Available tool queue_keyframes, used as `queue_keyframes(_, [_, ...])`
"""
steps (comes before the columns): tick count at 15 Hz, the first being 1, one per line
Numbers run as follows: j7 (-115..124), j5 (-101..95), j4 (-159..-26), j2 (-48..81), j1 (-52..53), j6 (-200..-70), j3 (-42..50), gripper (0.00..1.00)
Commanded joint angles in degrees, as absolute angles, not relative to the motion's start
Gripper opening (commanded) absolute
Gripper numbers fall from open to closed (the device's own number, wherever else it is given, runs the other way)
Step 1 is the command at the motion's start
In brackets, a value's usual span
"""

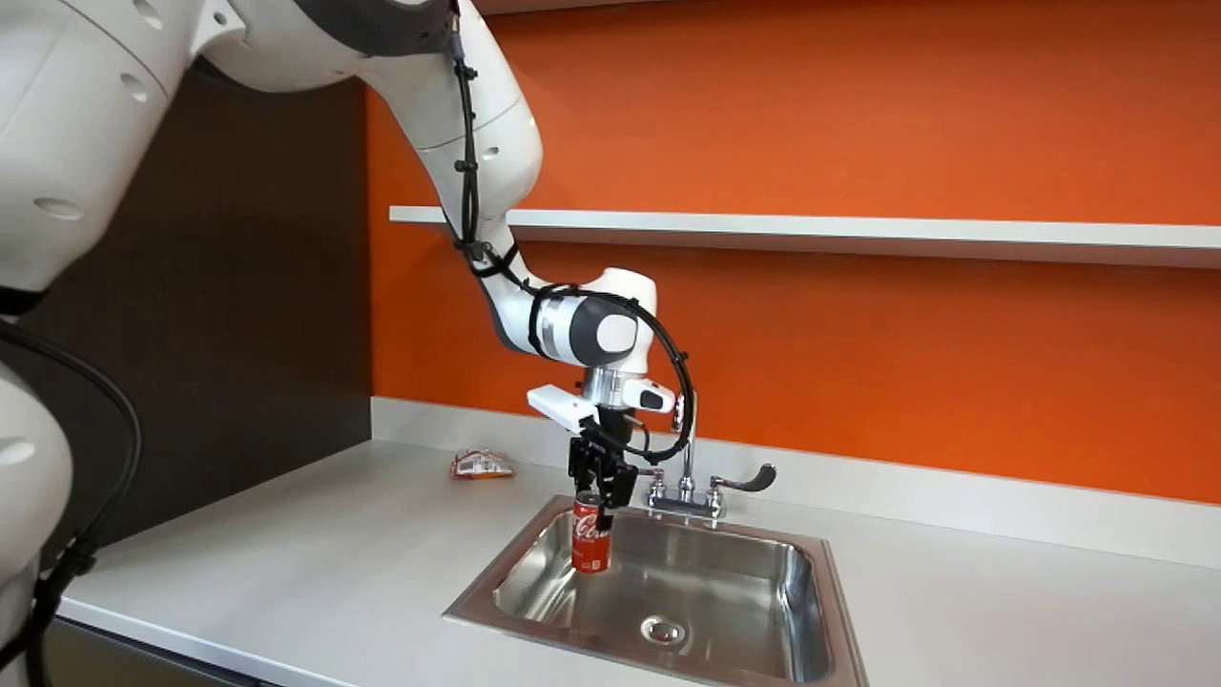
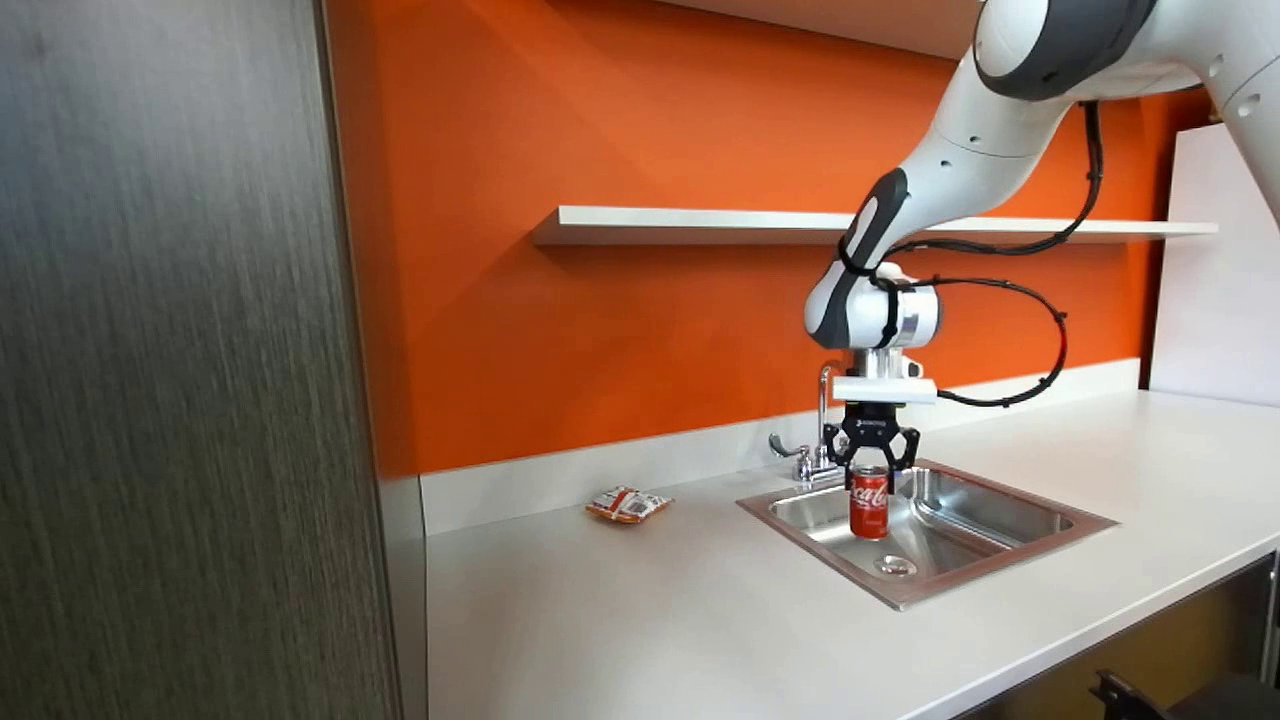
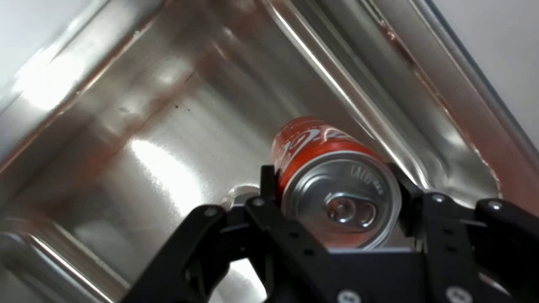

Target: Place the coca cola can in the sink

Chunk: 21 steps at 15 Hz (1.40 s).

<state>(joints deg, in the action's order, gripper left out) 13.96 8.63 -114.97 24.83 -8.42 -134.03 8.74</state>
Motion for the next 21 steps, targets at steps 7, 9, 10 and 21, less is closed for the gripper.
queue_keyframes(7, [10.02,13.86,-115.04,31.61,-12.62,-136.1,7.84,0.38])
queue_keyframes(9, [9.19,14.98,-115.62,32.36,-13.26,-136.76,7.76,0.38])
queue_keyframes(10, [8.73,15.58,-115.96,32.63,-13.62,-137.33,7.68,0.38])
queue_keyframes(21, [7.2,17.4,-117.98,33.9,-14.46,-141.25,7.61,0.38])
